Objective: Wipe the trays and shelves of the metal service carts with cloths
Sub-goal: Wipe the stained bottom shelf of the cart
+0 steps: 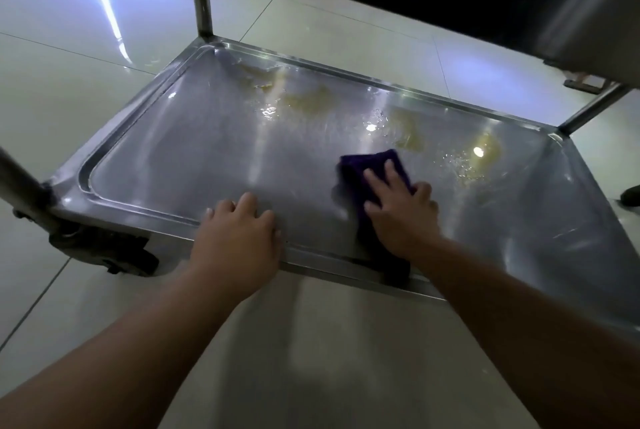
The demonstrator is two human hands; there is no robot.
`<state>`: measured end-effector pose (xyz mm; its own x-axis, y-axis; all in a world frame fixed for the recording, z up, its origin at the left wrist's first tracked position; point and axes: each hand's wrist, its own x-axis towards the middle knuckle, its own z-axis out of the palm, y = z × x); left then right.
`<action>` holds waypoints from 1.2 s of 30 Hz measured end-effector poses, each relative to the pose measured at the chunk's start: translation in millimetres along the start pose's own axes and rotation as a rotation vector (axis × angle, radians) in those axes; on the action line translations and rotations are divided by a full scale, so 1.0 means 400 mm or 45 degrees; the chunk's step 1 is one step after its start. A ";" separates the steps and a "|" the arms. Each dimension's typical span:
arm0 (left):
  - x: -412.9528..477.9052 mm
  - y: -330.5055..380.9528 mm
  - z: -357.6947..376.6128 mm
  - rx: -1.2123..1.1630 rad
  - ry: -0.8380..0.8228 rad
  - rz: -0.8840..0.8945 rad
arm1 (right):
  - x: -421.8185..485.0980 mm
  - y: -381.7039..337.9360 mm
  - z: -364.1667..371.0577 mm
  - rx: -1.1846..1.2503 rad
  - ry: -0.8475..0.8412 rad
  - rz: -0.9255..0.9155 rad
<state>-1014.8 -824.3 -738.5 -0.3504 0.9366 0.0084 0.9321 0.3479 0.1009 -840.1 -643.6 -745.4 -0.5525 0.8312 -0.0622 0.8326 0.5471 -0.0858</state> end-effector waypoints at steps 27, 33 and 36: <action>0.020 0.298 0.035 -0.061 -0.189 0.125 | -0.142 0.387 -0.043 0.083 0.032 0.577; 0.012 0.293 0.026 -0.063 -0.177 0.108 | -0.268 0.296 -0.012 0.120 -0.019 -0.207; 0.005 0.292 0.024 -0.114 -0.165 0.106 | -0.241 0.345 -0.029 0.055 -0.097 -0.219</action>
<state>-905.9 -781.3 -736.0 -0.2523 0.9617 -0.1075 0.9434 0.2692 0.1936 -671.2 -647.1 -739.6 -0.6893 0.7149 -0.1178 0.7241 0.6745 -0.1438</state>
